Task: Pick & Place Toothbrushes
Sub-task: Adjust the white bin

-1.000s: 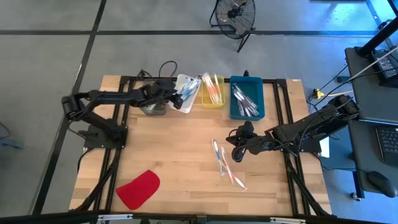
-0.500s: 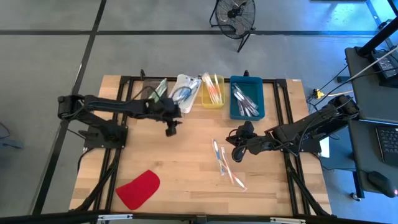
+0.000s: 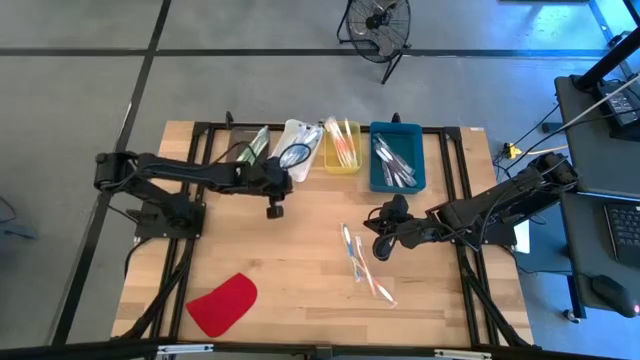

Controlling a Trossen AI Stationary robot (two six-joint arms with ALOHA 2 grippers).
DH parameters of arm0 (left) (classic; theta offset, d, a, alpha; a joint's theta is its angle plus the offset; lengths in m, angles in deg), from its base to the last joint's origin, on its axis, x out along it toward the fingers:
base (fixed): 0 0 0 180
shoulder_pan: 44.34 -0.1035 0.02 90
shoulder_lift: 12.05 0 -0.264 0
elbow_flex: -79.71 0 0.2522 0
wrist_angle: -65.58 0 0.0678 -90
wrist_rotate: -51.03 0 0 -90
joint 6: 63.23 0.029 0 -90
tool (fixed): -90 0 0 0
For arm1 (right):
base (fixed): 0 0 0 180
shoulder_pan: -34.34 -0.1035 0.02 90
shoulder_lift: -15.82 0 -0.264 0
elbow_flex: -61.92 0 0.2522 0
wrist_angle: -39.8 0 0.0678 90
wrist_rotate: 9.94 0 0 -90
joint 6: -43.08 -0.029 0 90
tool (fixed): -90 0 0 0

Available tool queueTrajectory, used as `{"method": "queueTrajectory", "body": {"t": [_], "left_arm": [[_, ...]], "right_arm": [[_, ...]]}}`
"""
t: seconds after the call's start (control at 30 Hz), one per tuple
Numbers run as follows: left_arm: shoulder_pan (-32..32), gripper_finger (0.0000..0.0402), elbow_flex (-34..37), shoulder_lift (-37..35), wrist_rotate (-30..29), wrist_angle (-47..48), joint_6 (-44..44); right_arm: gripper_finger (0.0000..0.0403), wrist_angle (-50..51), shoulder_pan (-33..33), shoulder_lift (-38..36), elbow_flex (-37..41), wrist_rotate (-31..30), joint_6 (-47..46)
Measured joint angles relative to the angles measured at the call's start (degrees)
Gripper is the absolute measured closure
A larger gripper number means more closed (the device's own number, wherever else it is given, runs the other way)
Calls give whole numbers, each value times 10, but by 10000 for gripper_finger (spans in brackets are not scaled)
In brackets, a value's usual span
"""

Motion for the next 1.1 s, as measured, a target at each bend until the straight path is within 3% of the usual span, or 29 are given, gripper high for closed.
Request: {"method": "queueTrajectory", "body": {"t": [0.2, 0.57, 1.1], "left_arm": [[-22, 397, 0, 47, 5, -28, 9], [-47, 398, 0, 103, -20, -99, -19], [-81, 398, 0, 104, -10, -159, -28]], "right_arm": [[382, -1, 0, 0, 0, 0, 0], [364, -3, 0, 0, 0, 0, 0], [396, -4, 0, 0, 0, 0, 2]]}}
